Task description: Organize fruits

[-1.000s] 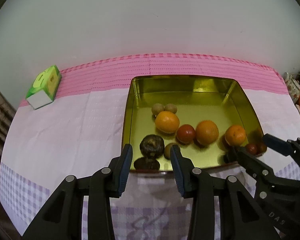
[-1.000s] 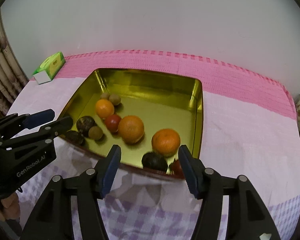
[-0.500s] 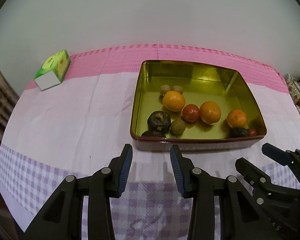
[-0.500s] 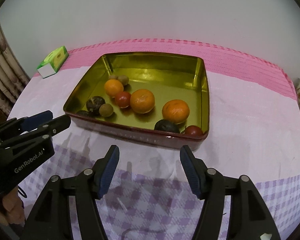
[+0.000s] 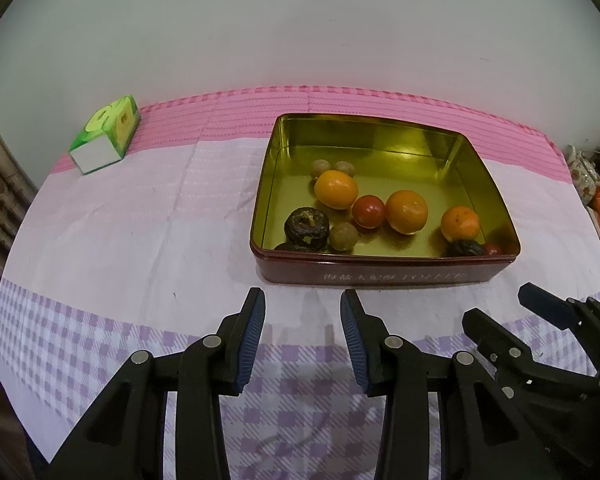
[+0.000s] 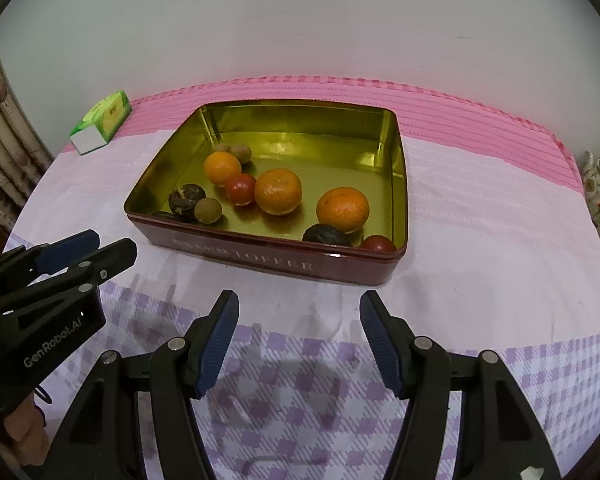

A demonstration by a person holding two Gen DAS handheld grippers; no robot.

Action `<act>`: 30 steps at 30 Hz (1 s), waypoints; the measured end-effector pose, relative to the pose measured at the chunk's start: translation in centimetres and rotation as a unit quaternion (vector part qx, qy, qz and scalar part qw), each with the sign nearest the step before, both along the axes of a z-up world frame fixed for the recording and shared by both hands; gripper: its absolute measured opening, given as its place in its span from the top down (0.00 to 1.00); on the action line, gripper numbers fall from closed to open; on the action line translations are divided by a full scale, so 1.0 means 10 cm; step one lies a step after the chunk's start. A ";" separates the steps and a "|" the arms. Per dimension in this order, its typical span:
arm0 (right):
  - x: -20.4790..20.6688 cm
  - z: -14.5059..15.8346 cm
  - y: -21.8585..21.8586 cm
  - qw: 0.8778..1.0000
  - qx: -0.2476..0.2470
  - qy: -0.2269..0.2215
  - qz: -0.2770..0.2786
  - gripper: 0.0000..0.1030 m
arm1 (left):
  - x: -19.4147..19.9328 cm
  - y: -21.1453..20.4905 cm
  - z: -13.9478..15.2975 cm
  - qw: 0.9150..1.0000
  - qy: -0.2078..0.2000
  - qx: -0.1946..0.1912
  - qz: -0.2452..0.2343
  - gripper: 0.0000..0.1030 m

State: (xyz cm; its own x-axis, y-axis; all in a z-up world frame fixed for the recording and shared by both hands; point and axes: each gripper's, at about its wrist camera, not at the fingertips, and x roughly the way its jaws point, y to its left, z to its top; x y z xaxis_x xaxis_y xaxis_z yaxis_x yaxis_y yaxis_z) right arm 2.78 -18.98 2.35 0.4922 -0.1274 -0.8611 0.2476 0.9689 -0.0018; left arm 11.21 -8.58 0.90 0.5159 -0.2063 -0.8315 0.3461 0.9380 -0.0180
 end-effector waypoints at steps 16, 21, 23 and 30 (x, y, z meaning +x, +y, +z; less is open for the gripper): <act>-0.01 -0.02 0.03 1.000 -0.015 0.001 -0.001 0.41 | -0.05 -0.04 -0.01 1.000 0.004 0.007 -0.005 0.61; 0.00 -0.03 0.04 1.000 -0.015 0.002 -0.002 0.41 | -0.05 -0.06 -0.02 1.000 0.007 0.009 -0.007 0.61; 0.00 -0.04 0.04 1.000 -0.015 0.003 -0.001 0.41 | -0.05 -0.06 -0.02 1.000 0.007 0.008 -0.007 0.61; -0.01 -0.04 0.04 1.000 -0.011 0.003 -0.002 0.41 | -0.05 -0.08 -0.04 1.000 0.010 0.010 -0.007 0.61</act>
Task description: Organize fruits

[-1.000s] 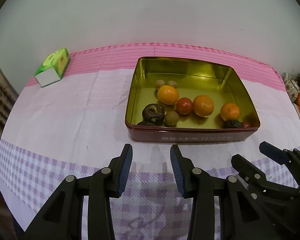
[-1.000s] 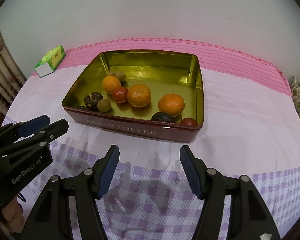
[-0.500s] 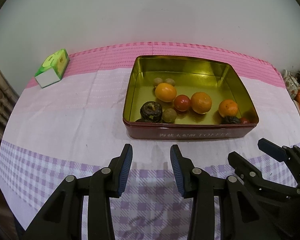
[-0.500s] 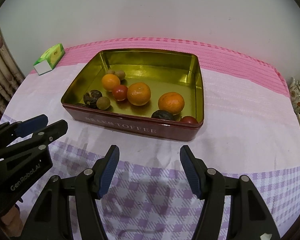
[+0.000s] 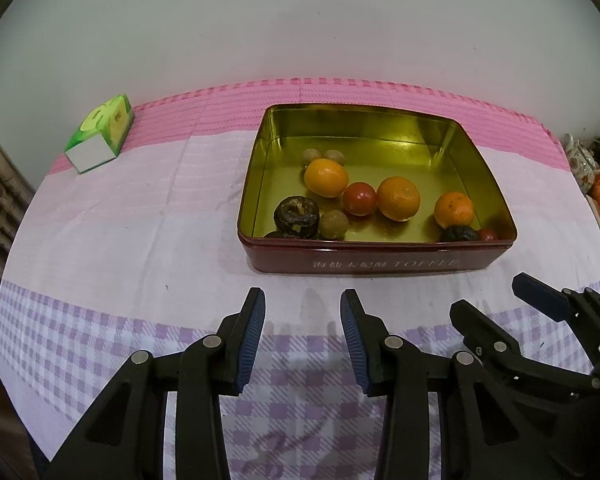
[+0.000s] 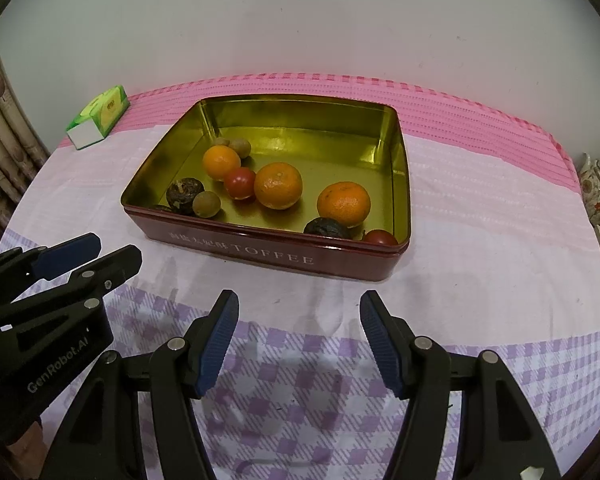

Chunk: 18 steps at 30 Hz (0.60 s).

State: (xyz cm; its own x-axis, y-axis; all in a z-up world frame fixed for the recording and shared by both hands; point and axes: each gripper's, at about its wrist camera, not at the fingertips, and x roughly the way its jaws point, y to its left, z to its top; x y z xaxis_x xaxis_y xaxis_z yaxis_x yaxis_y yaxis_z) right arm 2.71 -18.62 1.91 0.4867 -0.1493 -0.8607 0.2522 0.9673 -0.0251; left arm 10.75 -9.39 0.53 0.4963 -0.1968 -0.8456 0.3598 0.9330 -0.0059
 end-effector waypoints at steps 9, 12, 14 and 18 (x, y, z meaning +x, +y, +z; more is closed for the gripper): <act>-0.01 -0.05 0.02 1.000 0.001 0.005 0.001 0.41 | 0.01 0.01 -0.05 1.000 0.013 -0.001 0.004 0.61; -0.01 -0.05 0.02 1.000 0.000 0.005 0.000 0.41 | 0.02 0.01 -0.06 1.000 0.015 -0.001 0.005 0.61; -0.01 -0.05 0.02 1.000 0.000 0.005 0.001 0.41 | 0.02 0.01 -0.06 1.000 0.017 -0.002 0.004 0.61; -0.01 -0.05 0.01 1.000 -0.001 0.006 0.001 0.41 | 0.02 0.01 -0.07 1.000 0.017 -0.002 0.006 0.61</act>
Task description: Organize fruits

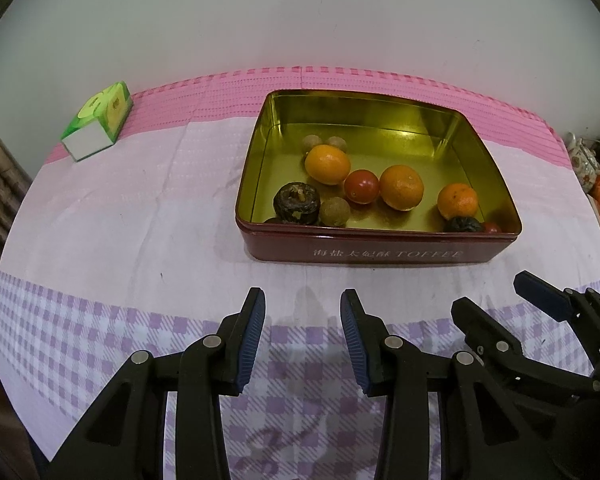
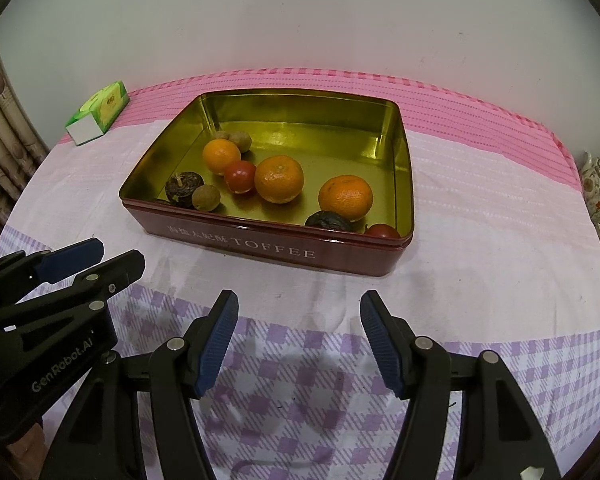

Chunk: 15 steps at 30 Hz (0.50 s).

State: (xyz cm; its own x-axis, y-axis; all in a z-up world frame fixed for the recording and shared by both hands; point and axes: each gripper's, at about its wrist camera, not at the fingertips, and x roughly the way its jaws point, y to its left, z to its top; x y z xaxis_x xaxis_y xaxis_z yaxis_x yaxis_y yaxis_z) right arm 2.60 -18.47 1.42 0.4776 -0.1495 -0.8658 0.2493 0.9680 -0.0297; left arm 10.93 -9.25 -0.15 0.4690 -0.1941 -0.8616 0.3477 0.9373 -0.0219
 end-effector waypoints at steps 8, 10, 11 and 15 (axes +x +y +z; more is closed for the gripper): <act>0.00 0.00 0.00 1.000 0.002 0.001 0.000 0.41 | 0.00 0.01 -0.02 1.000 0.002 0.002 0.003 0.61; 0.00 -0.01 0.01 1.000 0.001 0.003 0.000 0.41 | 0.00 0.01 -0.02 1.000 0.002 0.002 0.004 0.61; 0.00 -0.01 0.01 1.000 0.003 0.003 0.002 0.41 | 0.00 0.01 -0.02 1.000 0.002 0.002 0.003 0.61; 0.00 -0.02 0.02 1.000 0.002 0.004 0.003 0.41 | 0.00 0.01 -0.02 1.000 0.003 0.002 0.003 0.61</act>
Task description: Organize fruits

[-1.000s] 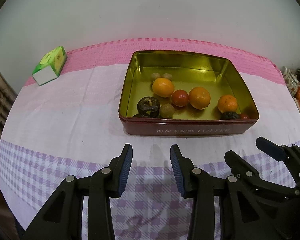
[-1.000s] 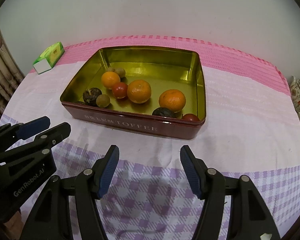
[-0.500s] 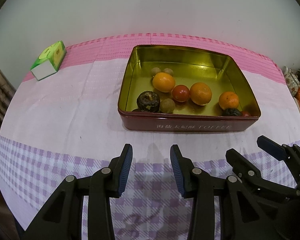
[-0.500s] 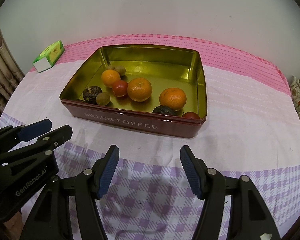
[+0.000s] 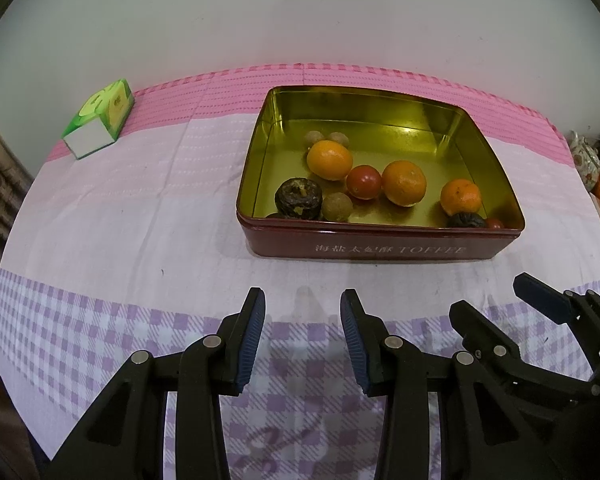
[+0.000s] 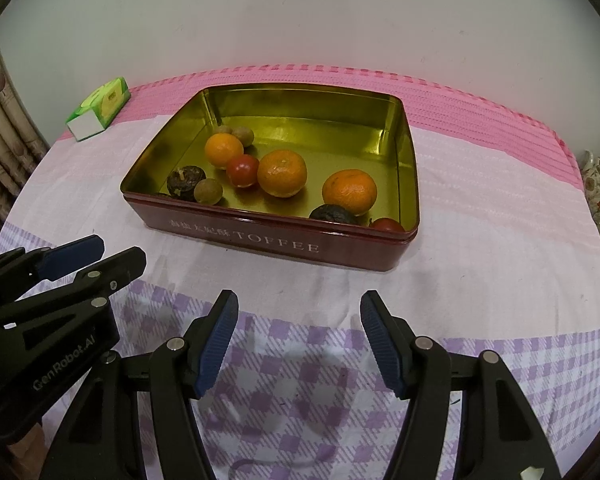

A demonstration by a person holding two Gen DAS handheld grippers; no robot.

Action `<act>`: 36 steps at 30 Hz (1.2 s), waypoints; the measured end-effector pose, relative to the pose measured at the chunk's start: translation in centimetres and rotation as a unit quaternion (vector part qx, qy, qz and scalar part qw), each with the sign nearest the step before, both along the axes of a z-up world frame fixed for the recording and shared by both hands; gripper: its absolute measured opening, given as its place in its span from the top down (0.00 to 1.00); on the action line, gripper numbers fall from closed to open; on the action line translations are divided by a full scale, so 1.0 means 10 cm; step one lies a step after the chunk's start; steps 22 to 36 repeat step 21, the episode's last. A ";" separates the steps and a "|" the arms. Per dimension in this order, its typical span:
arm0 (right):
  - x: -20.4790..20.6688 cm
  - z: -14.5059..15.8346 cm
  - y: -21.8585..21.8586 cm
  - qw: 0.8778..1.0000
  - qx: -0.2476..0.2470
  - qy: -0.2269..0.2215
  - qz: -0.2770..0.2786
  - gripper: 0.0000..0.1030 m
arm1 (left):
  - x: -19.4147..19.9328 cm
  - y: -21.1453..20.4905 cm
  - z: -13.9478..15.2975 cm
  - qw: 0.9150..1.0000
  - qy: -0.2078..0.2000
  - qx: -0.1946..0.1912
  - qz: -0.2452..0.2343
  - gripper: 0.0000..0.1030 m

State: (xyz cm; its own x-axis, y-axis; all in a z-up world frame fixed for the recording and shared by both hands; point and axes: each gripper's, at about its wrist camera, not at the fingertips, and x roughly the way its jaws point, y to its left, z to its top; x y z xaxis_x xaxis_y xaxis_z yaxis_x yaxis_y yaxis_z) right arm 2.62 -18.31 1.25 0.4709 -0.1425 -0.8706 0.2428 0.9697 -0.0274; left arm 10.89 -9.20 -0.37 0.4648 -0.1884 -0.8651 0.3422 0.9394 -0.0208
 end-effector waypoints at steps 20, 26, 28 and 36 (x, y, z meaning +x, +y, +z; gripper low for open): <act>-0.01 -0.01 0.00 1.000 0.001 0.001 -0.001 0.40 | 0.00 0.01 0.01 1.000 0.003 -0.002 -0.001 0.61; -0.01 -0.01 0.00 1.000 0.001 0.001 -0.001 0.40 | 0.00 0.01 0.01 1.000 0.003 -0.001 -0.001 0.61; -0.01 -0.01 0.00 1.000 0.001 0.001 -0.001 0.40 | 0.00 0.01 0.01 1.000 0.003 -0.001 -0.001 0.61; -0.01 -0.01 0.00 1.000 0.001 0.001 -0.001 0.40 | 0.00 0.01 0.01 1.000 0.003 -0.001 -0.001 0.61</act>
